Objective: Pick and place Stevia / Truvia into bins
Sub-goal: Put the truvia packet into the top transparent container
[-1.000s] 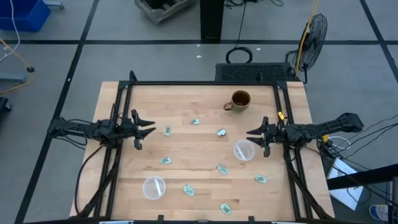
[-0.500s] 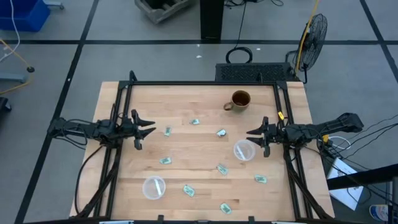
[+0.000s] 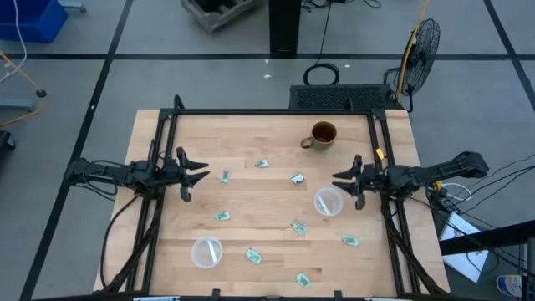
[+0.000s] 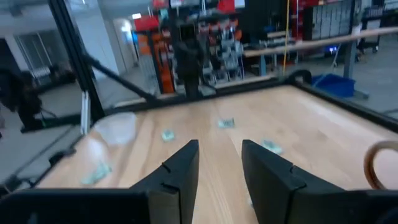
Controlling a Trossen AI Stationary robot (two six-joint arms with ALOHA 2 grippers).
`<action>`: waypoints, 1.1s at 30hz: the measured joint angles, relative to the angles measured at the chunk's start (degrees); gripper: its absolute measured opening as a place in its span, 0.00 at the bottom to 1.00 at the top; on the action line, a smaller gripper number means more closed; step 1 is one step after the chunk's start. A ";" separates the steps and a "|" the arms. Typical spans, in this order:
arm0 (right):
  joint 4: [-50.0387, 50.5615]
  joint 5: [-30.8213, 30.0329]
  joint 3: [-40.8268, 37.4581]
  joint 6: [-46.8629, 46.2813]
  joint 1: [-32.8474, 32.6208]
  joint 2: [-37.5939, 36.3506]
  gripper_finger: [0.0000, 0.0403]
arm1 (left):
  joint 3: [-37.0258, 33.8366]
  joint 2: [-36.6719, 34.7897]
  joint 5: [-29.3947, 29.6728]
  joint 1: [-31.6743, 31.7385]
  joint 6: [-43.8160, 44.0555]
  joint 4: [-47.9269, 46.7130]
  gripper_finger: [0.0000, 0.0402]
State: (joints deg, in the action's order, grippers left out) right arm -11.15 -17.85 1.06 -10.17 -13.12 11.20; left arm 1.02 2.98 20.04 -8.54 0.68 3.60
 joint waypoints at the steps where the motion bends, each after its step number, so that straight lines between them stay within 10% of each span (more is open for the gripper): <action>1: -0.79 0.00 0.02 -0.02 0.00 0.02 0.28 | 0.02 0.00 0.00 0.00 0.00 -0.02 0.32; 33: -12.32 -6.18 4.10 14.33 1.70 13.26 0.28 | 0.02 0.00 4.33 0.00 5.87 2.14 0.32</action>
State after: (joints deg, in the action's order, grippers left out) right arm -23.47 -24.03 5.17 4.16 -11.42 24.46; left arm 1.04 2.98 24.37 -8.54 6.55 5.74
